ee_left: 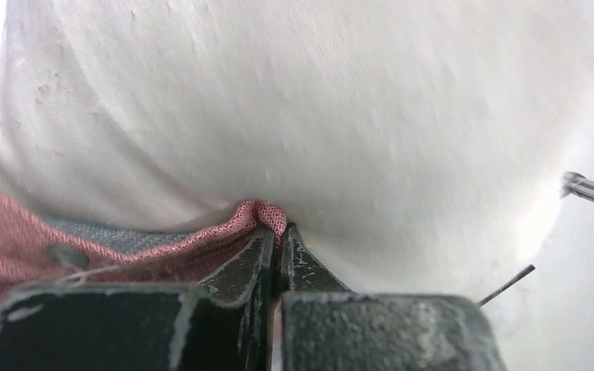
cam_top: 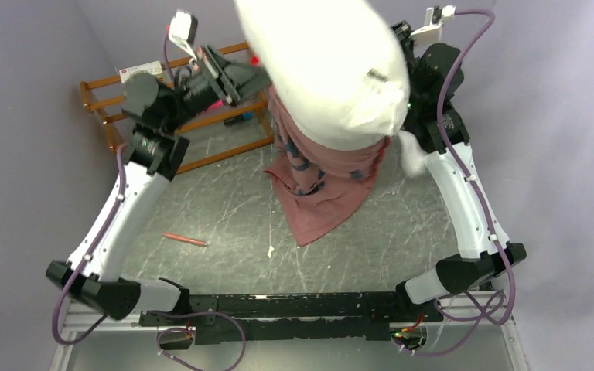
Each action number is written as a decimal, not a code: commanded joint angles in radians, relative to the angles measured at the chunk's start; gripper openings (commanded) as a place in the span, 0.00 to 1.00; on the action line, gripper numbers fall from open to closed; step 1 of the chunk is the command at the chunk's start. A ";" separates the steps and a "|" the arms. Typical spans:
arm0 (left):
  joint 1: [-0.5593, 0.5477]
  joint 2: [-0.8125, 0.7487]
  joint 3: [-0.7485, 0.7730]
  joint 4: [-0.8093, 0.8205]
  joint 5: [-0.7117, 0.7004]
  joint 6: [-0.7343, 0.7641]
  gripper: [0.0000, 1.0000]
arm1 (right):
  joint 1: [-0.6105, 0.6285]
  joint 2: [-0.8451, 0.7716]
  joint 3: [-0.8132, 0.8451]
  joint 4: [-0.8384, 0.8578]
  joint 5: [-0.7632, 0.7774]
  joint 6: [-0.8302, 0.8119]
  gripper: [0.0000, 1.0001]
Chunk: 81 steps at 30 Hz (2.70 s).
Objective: Put the pillow into the pillowcase
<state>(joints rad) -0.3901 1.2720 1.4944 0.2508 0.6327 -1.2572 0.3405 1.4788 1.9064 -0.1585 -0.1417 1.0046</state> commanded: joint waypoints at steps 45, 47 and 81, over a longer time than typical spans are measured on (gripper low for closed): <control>0.106 0.078 0.375 -0.042 0.011 0.065 0.05 | -0.326 0.092 0.149 0.215 -0.376 0.251 0.00; 0.106 0.180 0.514 -0.020 0.011 0.040 0.05 | -0.324 -0.029 -0.028 0.238 -0.364 0.186 0.00; 0.066 0.164 0.278 -0.043 0.063 0.139 0.05 | -0.296 -0.146 -0.074 -0.026 -0.310 -0.087 0.00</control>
<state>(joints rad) -0.3065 1.6043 1.9343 -0.1040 0.6006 -0.9928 0.0811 1.2720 1.5978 -0.3599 -0.5251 0.8505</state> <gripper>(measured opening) 0.055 0.022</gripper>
